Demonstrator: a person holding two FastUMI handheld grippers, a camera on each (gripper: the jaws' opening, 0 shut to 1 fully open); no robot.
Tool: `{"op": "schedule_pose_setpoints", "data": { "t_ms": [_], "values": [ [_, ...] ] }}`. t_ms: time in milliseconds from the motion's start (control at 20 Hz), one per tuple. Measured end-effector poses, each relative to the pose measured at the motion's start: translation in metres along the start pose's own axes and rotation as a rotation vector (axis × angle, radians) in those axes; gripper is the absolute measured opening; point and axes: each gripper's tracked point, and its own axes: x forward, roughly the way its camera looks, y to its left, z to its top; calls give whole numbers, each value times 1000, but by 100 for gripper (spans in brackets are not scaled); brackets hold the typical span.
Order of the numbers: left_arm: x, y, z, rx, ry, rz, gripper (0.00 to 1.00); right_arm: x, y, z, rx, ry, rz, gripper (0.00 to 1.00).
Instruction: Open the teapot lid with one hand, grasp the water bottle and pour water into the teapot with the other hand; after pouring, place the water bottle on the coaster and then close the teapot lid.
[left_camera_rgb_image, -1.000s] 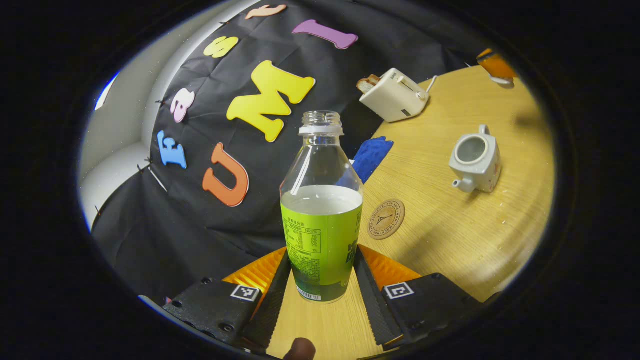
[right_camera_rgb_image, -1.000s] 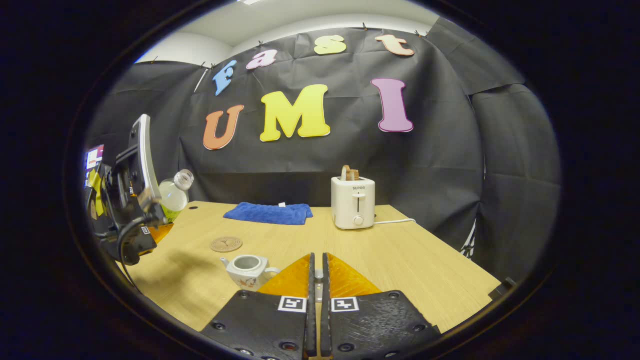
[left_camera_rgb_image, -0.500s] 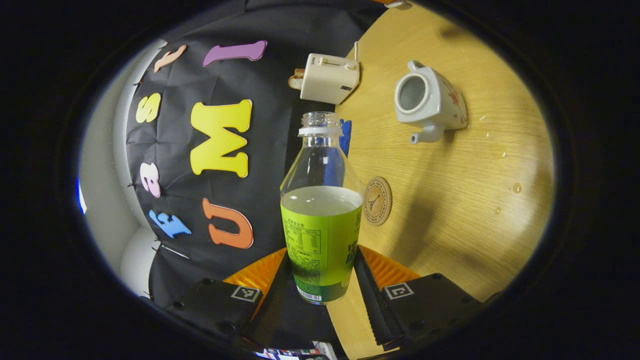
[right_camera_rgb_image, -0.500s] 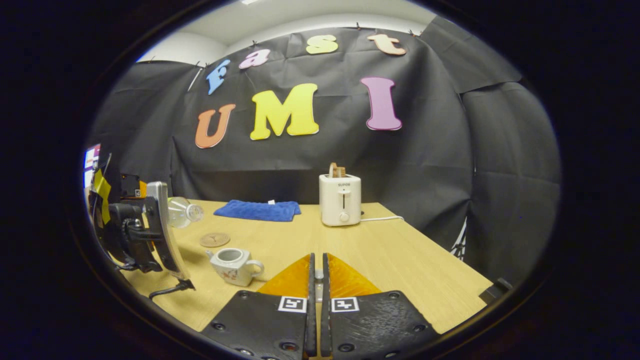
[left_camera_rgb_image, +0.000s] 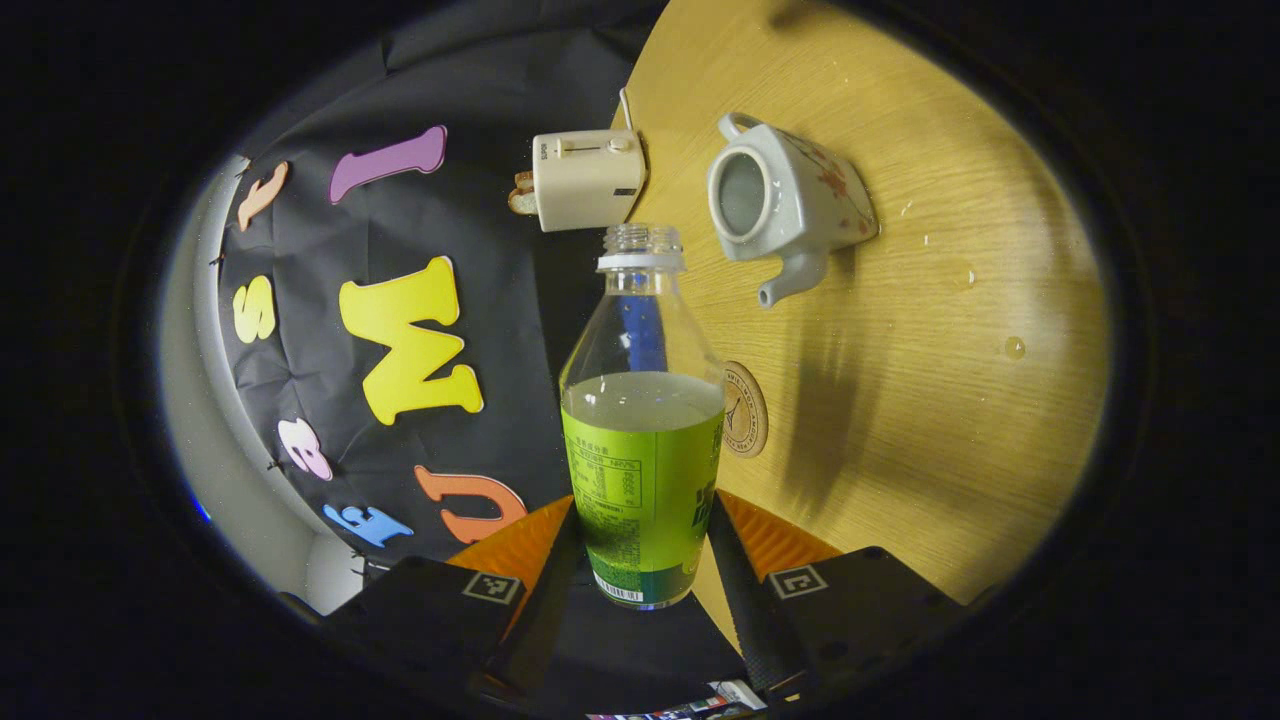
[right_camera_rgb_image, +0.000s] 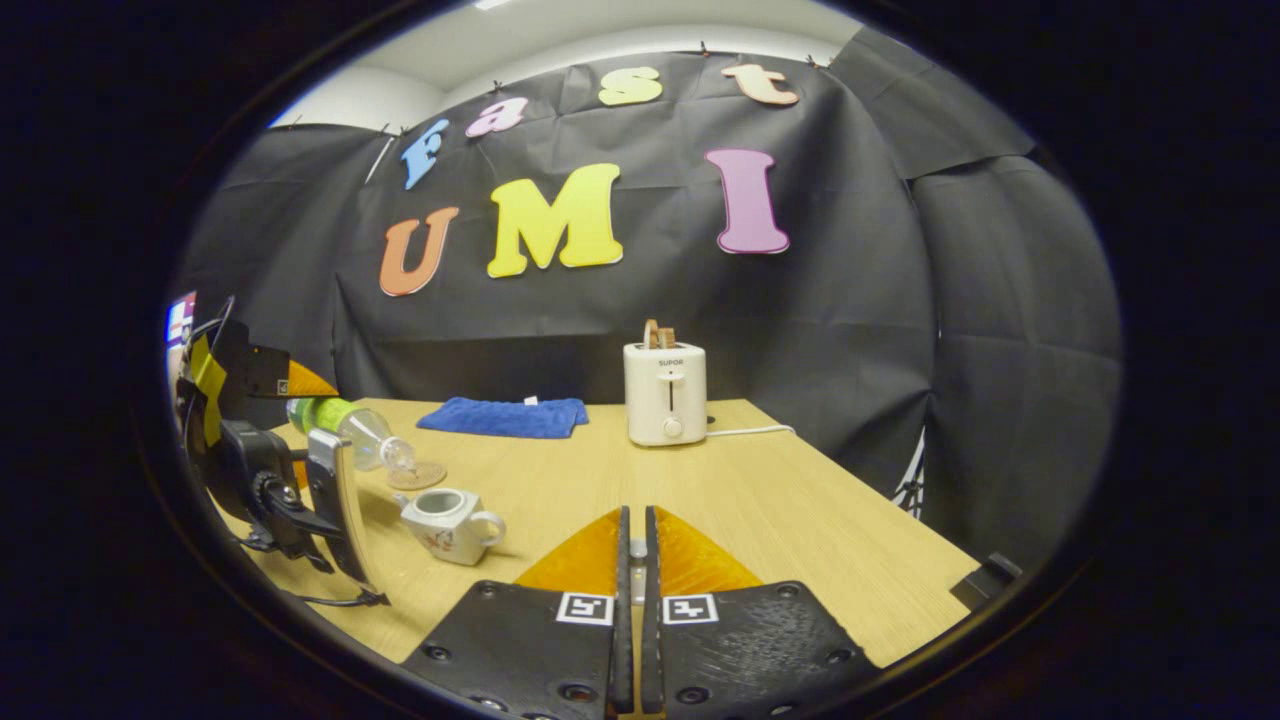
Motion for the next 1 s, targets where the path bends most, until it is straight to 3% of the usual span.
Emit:
{"op": "schedule_pose_setpoints", "data": {
  "t_ms": [350, 1000],
  "values": [
    [1, 15, 3, 137, 7, 13, 75, -1, -9, -1, 9, -3, -11, 3],
    [-1, 28, 8, 293, 40, 9, 75, -3, -10, -4, 15, 5, -5, 3]
  ]
}}
